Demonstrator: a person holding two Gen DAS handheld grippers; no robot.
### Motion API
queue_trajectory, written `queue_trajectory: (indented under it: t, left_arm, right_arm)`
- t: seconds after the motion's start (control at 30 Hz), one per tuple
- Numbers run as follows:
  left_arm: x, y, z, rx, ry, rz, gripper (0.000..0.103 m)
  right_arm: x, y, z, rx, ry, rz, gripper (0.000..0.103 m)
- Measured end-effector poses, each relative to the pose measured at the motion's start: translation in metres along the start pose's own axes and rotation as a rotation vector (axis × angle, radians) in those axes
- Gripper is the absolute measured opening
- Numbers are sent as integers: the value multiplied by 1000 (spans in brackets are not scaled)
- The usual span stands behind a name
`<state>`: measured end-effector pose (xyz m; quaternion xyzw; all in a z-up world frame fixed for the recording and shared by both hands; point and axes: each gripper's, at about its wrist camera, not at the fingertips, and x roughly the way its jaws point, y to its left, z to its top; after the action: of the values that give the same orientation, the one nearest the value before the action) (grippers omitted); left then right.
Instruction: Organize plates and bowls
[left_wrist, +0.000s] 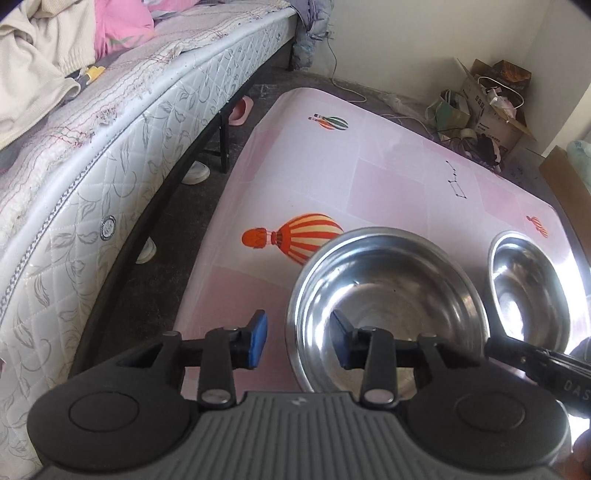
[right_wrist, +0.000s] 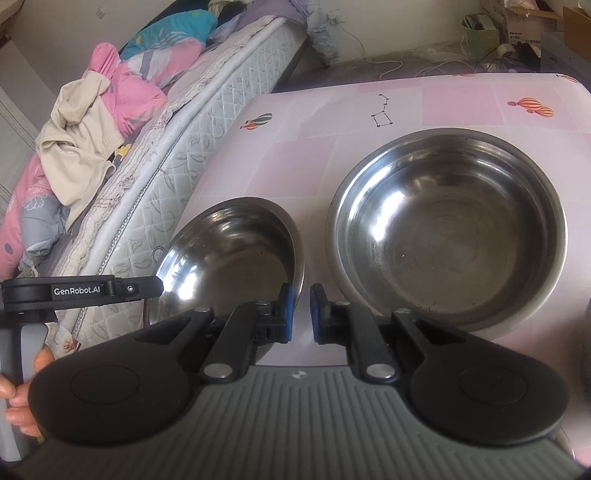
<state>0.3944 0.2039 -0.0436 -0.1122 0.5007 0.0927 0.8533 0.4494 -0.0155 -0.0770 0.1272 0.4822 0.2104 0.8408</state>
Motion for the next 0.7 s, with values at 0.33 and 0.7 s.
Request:
queue_trajectory:
  t: [0.33, 0.7]
  left_arm:
    - [0, -7, -10, -3, 48, -12, 21]
    - [18, -12, -9, 34, 66, 39, 16]
  right_arm:
    - [0, 3, 1, -27, 18, -6, 9]
    - [10, 4, 0, -32, 30, -10, 9]
